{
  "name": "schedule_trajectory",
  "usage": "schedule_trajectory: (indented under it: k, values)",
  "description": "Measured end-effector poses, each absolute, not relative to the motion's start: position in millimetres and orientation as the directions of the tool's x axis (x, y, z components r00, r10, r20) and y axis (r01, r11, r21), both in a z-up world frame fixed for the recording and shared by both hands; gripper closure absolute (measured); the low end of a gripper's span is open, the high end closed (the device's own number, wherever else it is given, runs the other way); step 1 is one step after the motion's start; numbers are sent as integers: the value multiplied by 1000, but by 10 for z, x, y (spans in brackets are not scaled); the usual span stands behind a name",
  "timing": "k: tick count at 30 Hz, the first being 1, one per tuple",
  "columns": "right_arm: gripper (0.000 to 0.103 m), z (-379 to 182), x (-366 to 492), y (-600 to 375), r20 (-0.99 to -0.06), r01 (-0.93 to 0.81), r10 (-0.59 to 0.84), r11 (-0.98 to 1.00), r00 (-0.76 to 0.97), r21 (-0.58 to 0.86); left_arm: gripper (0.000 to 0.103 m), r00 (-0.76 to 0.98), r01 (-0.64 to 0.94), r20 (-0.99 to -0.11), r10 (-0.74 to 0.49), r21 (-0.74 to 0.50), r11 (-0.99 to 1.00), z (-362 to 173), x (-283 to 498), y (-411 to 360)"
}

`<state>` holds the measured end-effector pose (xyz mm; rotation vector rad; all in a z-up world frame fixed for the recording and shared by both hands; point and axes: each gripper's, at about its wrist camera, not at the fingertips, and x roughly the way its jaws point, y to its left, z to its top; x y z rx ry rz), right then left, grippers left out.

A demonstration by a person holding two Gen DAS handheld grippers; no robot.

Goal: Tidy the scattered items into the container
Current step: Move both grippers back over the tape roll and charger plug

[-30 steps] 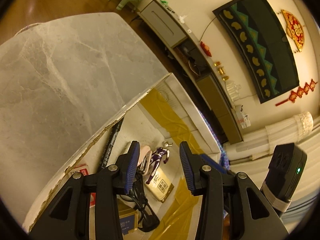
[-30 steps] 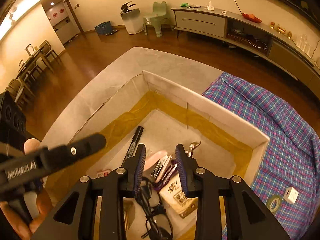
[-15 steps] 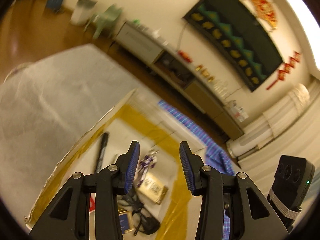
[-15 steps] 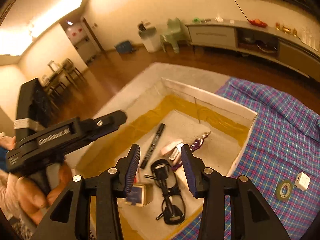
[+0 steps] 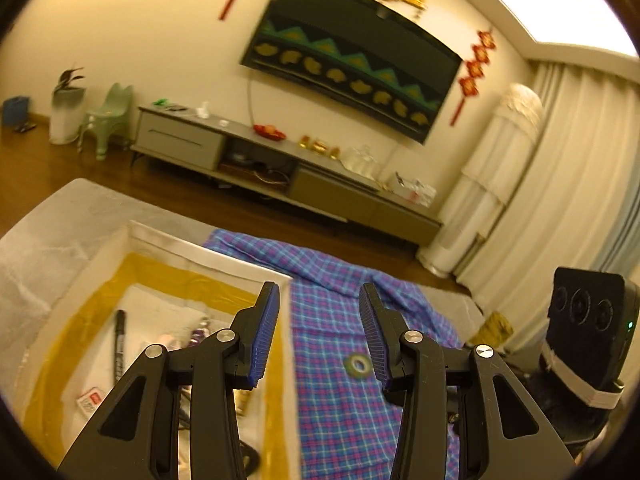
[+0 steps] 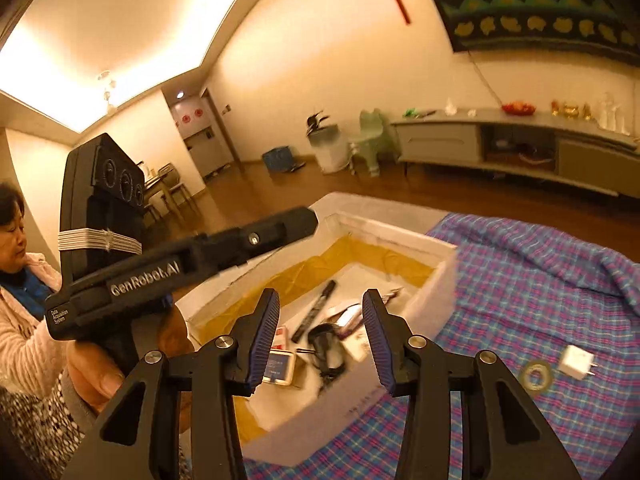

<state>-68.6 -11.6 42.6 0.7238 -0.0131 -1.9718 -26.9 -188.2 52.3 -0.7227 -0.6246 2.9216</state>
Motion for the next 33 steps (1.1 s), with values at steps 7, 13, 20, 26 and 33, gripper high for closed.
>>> schedule_trajectory:
  k: [7, 13, 20, 26, 33]
  values:
    - [58, 231, -784, 361, -519, 752, -761, -589, -390, 297, 59, -857, -11, -478, 193, -356, -934, 435, -397, -1506]
    - [58, 1, -934, 751, -569, 690, -703, -660, -427, 297, 59, -817, -53, -533, 220, -312, -949, 266, -522, -1144]
    - [58, -288, -1030, 1134, -652, 631, -592, -744, -473, 218, 57, -745, -80, -622, 240, -274, -959, -54, -690, -778]
    - [57, -531, -1270, 1356, -691, 560, -566, -781, -450, 276, 53, -690, -106, -682, 243, -237, -966, -340, -862, -524]
    - [46, -580, -1564, 1375, -719, 551, -525, -800, -455, 235, 52, -635, -108, -734, 241, -225, -968, -644, -1187, -341]
